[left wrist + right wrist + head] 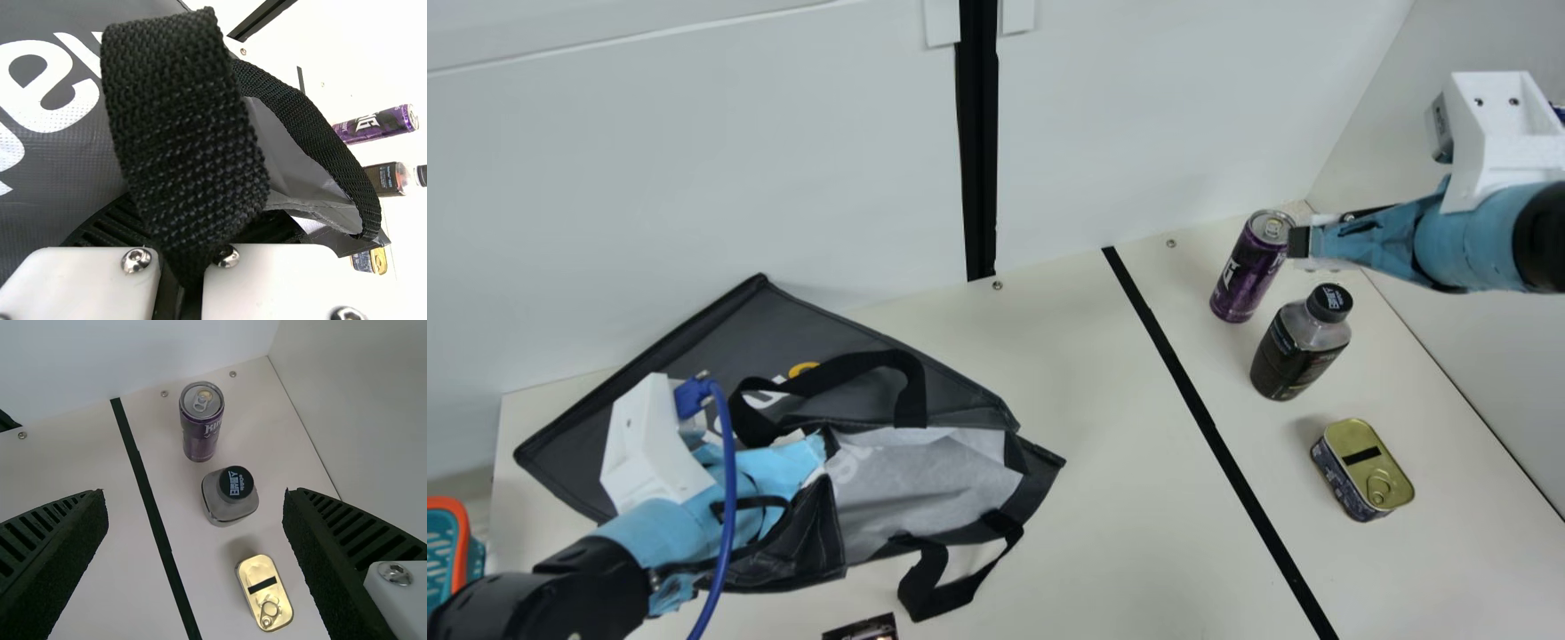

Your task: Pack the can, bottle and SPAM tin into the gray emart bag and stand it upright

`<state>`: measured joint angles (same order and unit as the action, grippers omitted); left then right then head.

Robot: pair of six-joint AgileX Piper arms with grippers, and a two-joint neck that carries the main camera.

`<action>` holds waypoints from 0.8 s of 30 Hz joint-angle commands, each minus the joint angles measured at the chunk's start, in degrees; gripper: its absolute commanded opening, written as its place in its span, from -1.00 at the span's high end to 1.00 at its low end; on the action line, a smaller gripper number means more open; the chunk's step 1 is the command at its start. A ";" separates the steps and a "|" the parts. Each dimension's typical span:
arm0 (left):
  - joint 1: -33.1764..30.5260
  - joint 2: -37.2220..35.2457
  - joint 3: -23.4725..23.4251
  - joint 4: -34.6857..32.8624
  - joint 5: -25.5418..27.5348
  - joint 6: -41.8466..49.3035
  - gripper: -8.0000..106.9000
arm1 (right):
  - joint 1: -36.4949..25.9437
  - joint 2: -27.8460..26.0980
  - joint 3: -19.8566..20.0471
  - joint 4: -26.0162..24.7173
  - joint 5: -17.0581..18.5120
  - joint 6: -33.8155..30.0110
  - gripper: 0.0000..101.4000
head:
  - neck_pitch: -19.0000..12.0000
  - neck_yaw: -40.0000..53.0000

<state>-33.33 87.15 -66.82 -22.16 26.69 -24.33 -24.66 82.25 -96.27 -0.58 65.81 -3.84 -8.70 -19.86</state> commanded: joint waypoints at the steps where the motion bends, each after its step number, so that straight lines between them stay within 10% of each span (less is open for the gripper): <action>1: 0.00 0.00 0.00 0.00 0.00 0.00 1.00 | -0.06 1.53 -0.75 0.34 -0.19 -0.24 -0.87 | -1.30 -0.14; 24: 0.00 0.00 0.00 0.00 0.00 0.00 1.00 | -1.03 20.15 -13.34 3.22 -1.39 -4.00 -0.87 | -1.30 -0.14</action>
<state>-33.33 87.15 -66.82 -22.16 26.69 -24.33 -25.67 101.13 -108.81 2.63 64.15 -7.72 -8.70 -19.86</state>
